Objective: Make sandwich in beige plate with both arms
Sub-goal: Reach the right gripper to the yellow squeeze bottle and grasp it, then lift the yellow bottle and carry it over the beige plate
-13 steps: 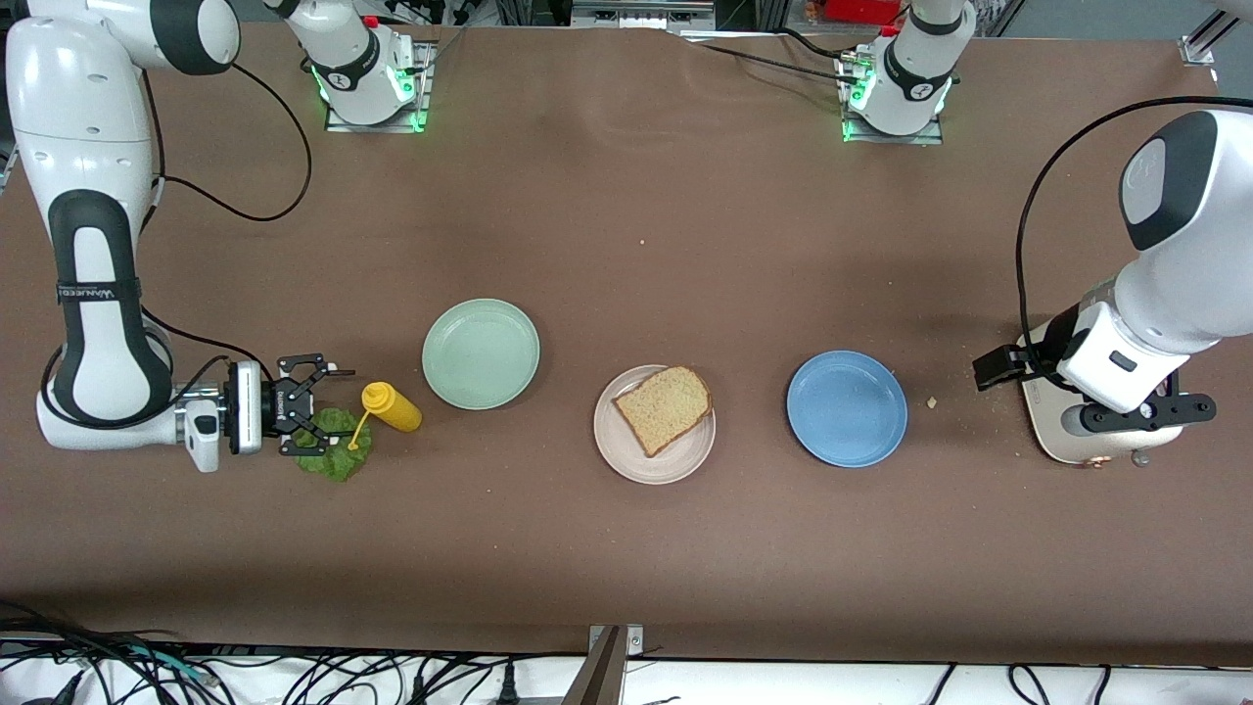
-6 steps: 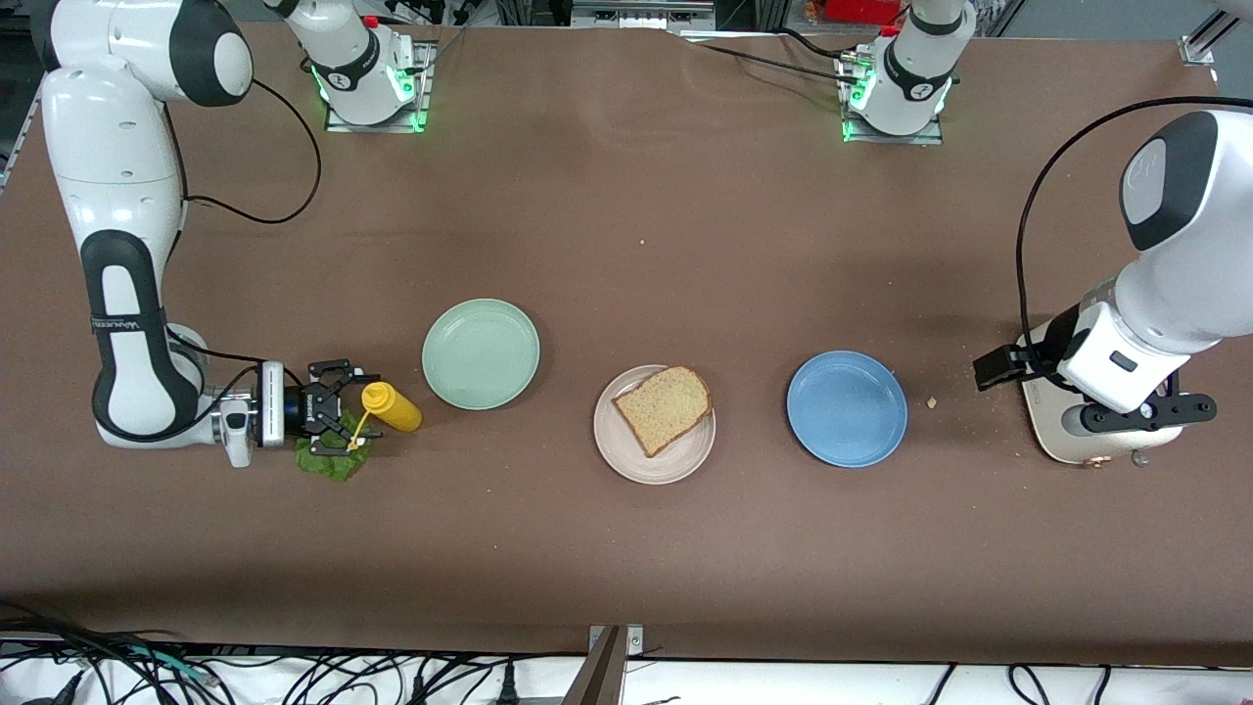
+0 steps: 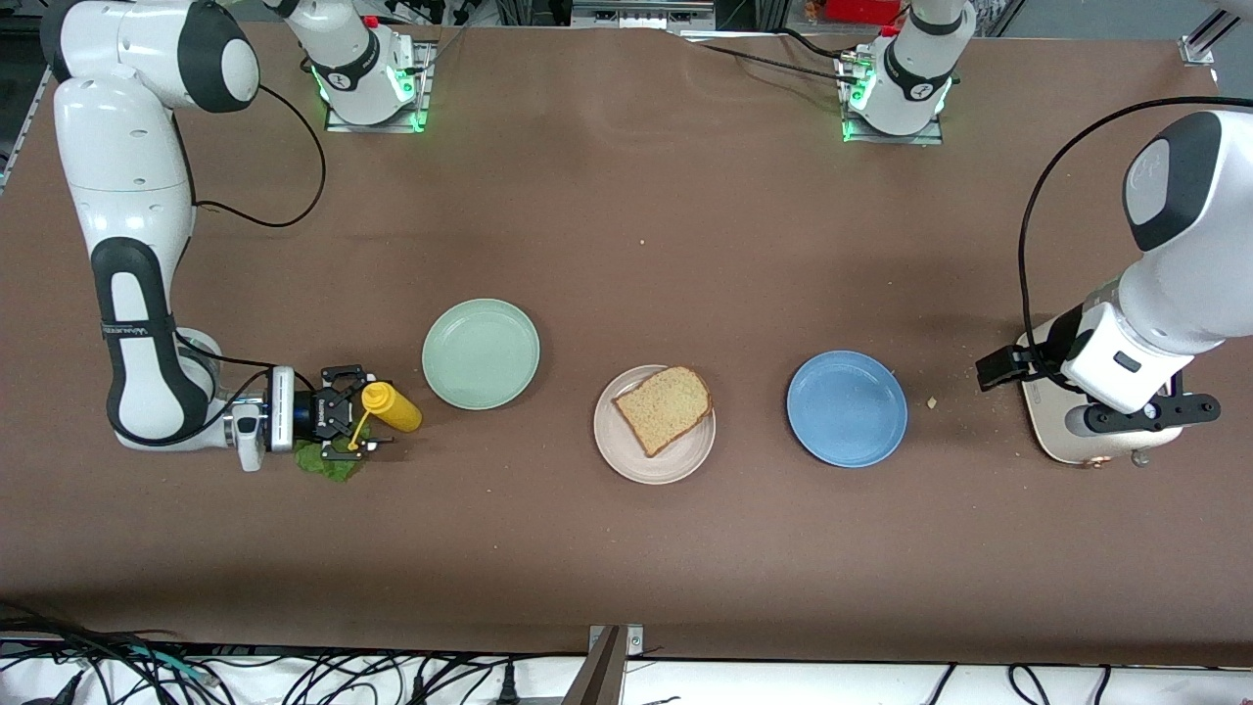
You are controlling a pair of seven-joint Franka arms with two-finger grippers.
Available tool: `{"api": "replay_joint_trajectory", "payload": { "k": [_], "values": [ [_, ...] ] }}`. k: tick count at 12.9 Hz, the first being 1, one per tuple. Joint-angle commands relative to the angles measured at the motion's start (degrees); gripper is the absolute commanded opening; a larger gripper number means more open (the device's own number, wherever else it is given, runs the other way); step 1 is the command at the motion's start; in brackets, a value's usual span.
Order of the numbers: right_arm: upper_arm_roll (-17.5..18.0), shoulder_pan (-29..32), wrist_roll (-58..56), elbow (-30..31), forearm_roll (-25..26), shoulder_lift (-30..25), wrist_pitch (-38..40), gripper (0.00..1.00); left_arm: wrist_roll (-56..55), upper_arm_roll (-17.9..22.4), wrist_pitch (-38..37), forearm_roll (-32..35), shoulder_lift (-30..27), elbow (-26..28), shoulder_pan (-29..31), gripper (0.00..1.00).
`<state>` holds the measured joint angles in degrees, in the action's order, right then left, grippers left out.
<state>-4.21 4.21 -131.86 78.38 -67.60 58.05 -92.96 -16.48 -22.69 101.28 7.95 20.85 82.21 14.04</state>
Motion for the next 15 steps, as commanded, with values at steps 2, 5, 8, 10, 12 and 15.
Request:
{"api": "replay_joint_trajectory", "payload": {
  "k": [2, 5, 8, 10, 12, 15],
  "values": [
    [0.08, -0.69, 0.28, -1.92, -1.66, 1.71, -0.82, 0.25, 1.72, -0.51, -0.12, -1.54, 0.07, 0.14, 0.9, 0.99],
    [-0.1, -0.78, 0.54, -2.09, -1.48, 1.54, -1.52, 0.0, 1.72, -0.51, -0.12, -1.45, 0.51, -0.12, 0.9, 0.99],
    [-0.36, -1.22, 8.24, -2.18, 4.28, -1.35, -2.84, 0.0, 1.72, -0.51, -0.03, -1.45, 0.6, -0.21, 0.9, 0.99],
    [-0.36, -2.79, 16.59, -2.01, 11.93, -6.26, -4.5, 0.0, 1.72, -0.51, -0.03, -1.45, 0.6, -0.21, 0.9, 0.99],
    [-1.41, -6.21, 27.21, -1.57, 19.75, -10.92, -4.86, 0.0, 1.72, -0.51, 0.06, -1.45, 0.6, -0.12, 0.9, 0.99],
    [-7.02, -15.33, 41.29, -1.83, 25.66, -15.41, -4.86, 0.0, 1.72, -0.51, 0.06, -1.45, 0.6, -0.04, 0.9, 0.99]
  ]
}}
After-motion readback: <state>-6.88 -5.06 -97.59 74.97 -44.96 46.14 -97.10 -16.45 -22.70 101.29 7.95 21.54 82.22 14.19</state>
